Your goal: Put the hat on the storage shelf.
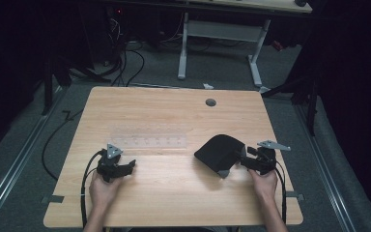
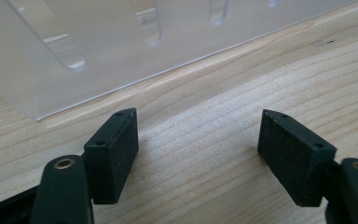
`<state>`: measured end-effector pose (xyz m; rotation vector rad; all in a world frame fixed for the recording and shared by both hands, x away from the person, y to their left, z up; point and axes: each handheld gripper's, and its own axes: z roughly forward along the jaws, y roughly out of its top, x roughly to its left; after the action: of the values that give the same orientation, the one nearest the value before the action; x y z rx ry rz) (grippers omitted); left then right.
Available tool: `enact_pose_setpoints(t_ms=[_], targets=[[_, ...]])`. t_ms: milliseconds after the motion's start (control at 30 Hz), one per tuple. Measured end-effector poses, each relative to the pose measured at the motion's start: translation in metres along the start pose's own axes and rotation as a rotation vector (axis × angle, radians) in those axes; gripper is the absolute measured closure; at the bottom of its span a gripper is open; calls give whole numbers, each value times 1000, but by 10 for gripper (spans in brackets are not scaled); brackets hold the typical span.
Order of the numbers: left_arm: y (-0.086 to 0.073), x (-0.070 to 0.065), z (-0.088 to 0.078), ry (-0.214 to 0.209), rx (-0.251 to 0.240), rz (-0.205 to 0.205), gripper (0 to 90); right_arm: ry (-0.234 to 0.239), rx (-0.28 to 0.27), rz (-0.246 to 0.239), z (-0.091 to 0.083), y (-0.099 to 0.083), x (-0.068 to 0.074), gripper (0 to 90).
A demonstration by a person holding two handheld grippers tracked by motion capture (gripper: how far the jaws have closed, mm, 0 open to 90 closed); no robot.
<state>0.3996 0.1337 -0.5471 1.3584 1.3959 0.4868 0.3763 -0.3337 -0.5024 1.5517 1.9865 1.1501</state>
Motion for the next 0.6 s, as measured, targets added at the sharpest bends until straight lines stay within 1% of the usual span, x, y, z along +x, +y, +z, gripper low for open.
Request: enact_pose_setpoints(t_ms=[67,100,133,167,233,300,333,367,433,533,600], targets=[[0,0,0,0,0,0,294,8,11,8,9,2,0,317],[0,0,0,0,0,0,293,8,11,8,9,2,0,317],[0,0,0,0,0,0,293,5,22,16,15,2,-2,317],[0,0,0,0,0,0,293,5,22,16,15,2,-2,317],[0,0,0,0,0,-1,293,23,30,40,22,0,-3,318],[0,0,0,0,0,0,293,29,34,42,24,0,-3,319],[0,0,0,1,0,-1,293,48,39,44,27,-1,-3,325],[0,0,0,0,0,0,293,48,39,44,27,-1,-3,325],[0,0,0,1,0,-1,293,63,44,52,28,-1,-2,332],[0,0,0,0,0,-1,293,86,46,52,31,-2,-2,362],[0,0,0,1,0,-1,293,98,60,57,33,-3,-3,388]])
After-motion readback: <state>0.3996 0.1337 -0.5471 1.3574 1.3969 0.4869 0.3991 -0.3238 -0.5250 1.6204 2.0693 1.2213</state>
